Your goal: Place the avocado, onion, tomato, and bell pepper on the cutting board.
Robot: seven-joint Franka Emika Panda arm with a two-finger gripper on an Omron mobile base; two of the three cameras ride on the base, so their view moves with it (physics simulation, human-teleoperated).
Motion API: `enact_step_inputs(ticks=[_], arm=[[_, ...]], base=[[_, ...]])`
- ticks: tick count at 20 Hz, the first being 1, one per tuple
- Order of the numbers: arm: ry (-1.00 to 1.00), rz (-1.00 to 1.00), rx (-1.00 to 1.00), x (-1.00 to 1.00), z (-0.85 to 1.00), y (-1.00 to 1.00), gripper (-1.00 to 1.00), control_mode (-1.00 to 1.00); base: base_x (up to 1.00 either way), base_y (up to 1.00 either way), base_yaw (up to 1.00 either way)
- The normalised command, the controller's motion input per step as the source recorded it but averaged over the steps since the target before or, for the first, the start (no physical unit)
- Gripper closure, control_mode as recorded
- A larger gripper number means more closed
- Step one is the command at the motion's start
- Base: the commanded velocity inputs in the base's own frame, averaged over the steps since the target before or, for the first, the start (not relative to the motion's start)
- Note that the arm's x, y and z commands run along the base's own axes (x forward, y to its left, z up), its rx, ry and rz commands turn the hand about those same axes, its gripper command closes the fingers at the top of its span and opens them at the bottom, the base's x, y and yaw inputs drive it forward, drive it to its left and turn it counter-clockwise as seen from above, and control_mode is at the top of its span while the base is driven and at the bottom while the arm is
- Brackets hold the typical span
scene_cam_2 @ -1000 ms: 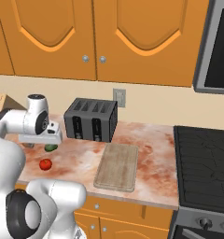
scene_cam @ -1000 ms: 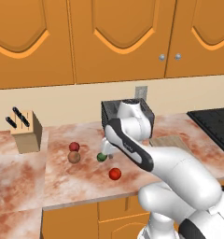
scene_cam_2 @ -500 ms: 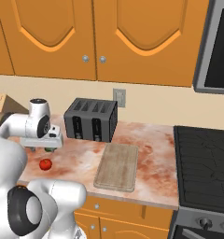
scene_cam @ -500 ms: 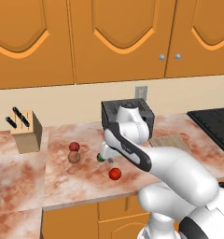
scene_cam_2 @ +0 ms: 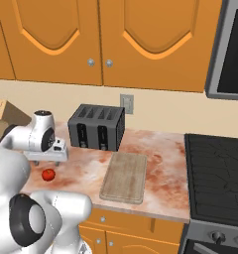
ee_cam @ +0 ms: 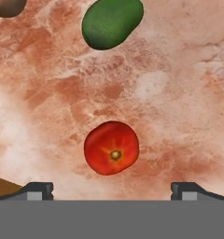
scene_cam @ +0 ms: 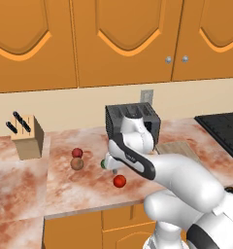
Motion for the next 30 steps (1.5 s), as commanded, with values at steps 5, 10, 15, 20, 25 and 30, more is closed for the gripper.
enact_step_inputs(ticks=[5,10,15,20,25,30], arm=[[0.01,0.01,0.0,0.03,-0.21,0.01,-1.0,-1.0],[0.02,0.01,0.0,0.05,-0.23,0.07,-1.0,-1.0],[0.03,0.01,0.0,0.05,-0.24,0.1,-1.0,-1.0],[0.03,0.0,0.0,0.04,-0.24,0.08,-1.0,-1.0],[0.04,0.0,0.0,0.06,-0.26,0.12,-1.0,-1.0],[0.03,0.0,0.0,0.03,-0.24,0.18,1.0,-1.0]], base=[[0.0,0.0,0.0],[0.0,0.0,0.0],[0.0,0.0,0.0],[0.0,0.0,0.0],[0.0,0.0,0.0],[0.0,0.0,0.0]])
